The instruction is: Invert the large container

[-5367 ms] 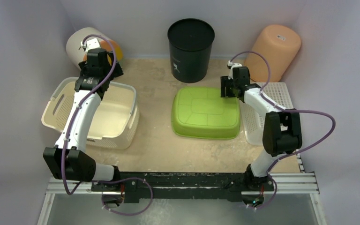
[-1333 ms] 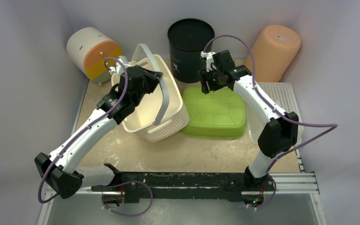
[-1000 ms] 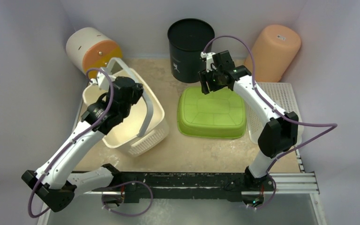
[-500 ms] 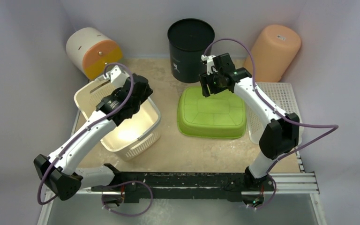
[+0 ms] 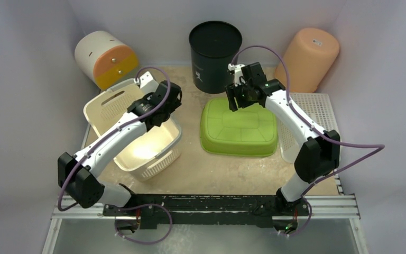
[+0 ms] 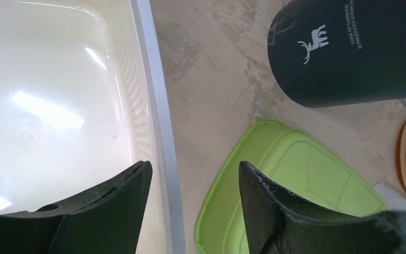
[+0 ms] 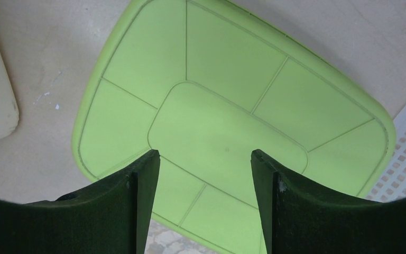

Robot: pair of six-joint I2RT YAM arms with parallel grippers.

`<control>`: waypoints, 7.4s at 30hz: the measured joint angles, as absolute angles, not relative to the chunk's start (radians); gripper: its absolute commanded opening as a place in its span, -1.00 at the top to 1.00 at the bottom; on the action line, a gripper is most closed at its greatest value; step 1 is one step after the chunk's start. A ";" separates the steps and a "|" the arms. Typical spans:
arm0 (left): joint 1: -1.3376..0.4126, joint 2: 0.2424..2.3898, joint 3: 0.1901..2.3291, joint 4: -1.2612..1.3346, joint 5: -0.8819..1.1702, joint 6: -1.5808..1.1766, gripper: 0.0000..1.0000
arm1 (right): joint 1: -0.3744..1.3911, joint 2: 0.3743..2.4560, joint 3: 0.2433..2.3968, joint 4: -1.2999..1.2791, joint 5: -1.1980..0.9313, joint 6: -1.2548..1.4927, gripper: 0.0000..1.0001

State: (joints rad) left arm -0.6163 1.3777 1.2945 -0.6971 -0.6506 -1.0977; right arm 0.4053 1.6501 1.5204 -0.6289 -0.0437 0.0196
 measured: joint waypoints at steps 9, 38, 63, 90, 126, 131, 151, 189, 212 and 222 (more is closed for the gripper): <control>-0.616 1.513 1.382 -0.796 -0.683 -1.096 -0.35 | 0.401 1.646 1.464 -0.609 -0.044 0.020 -0.35; -0.616 1.472 1.242 -0.721 -0.599 -1.003 1.00 | 0.373 1.581 1.362 -0.571 -0.014 0.023 -0.38; -0.673 1.202 1.177 -0.381 -0.365 -1.187 1.00 | 0.363 1.584 1.410 -0.586 0.042 0.016 -0.38; -0.273 1.035 0.588 0.379 -0.017 -1.362 1.00 | 0.352 1.584 1.402 -0.578 0.056 0.017 -0.37; -0.052 1.129 0.792 -0.022 -0.020 -1.235 1.00 | 0.351 1.584 1.252 -0.451 -0.018 0.058 -0.37; -0.039 1.127 0.795 -0.013 0.022 -1.216 1.00 | 0.345 1.584 1.236 -0.438 -0.019 0.057 -0.37; -0.145 1.473 0.739 0.905 0.327 -1.597 1.00 | 0.327 1.585 1.236 -0.421 -0.022 0.058 -0.37; 0.027 1.292 0.683 0.424 0.357 -1.316 0.41 | 0.319 1.624 1.236 -0.422 -0.044 0.058 -0.37; 0.176 1.189 0.855 -0.096 0.111 -1.132 0.17 | 0.319 1.607 1.224 -0.394 -0.083 0.072 -0.36; 0.249 1.273 0.715 -0.543 -0.142 -1.019 0.33 | 0.319 1.562 1.175 -0.349 -0.133 0.088 -0.36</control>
